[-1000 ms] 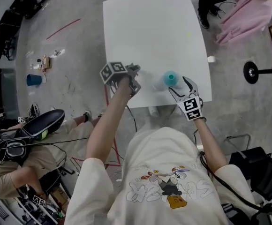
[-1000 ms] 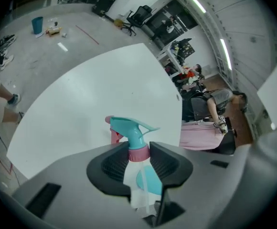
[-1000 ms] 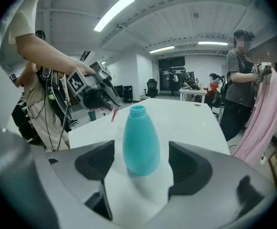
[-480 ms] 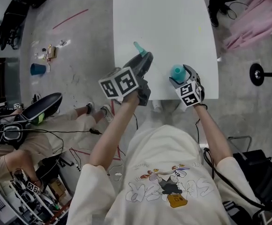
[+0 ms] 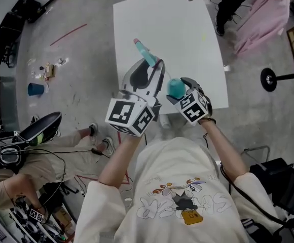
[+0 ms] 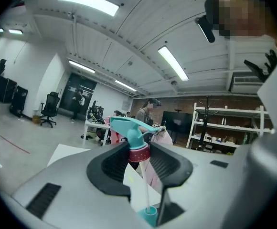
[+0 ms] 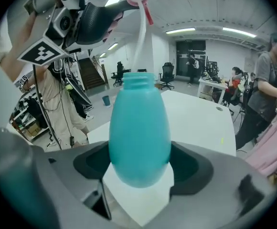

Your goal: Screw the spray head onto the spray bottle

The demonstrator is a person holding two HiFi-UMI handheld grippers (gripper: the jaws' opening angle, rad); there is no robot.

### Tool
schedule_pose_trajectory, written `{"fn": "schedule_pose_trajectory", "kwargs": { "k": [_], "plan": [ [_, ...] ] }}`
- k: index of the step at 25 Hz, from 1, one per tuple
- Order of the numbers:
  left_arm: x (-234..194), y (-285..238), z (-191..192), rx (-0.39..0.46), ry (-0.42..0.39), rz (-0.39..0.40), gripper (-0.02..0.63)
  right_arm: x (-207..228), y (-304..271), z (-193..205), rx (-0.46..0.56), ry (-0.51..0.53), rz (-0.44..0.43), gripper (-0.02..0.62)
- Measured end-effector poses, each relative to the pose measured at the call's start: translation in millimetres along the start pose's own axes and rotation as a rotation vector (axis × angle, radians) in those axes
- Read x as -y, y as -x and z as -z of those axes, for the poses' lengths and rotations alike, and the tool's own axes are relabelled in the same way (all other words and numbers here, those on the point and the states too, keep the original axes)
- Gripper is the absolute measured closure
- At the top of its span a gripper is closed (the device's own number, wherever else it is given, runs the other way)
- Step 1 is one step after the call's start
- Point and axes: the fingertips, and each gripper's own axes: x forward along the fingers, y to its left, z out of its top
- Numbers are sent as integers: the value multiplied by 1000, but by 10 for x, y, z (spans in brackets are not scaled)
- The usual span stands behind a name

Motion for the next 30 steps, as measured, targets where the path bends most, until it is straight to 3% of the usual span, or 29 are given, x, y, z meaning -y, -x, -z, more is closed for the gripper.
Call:
{"fn": "schedule_pose_trajectory", "kwargs": {
  "k": [5, 11, 16, 18, 22, 27, 30],
  "plan": [
    [174, -15, -45, 14, -77, 48, 464, -15, 117, -151, 12, -15, -18, 212],
    [508, 123, 224, -33, -236, 110, 464, -129, 340, -251, 29, -1, 3, 212],
    [745, 639, 424, -64, -220, 128, 464, -447, 864, -381, 70, 58, 93, 212],
    [735, 529, 416, -58, -206, 146, 464, -317, 908, -515, 70, 94, 107, 212],
    [683, 138, 403, -38, -261, 154, 465, 93, 816, -598, 51, 138, 108, 212],
    [740, 198, 312, -14, -323, 223, 464, 8, 901, -743, 55, 154, 56, 213],
    [744, 307, 261, -26, -321, 240, 465, -92, 963, -805, 51, 185, 61, 213]
  ]
}}
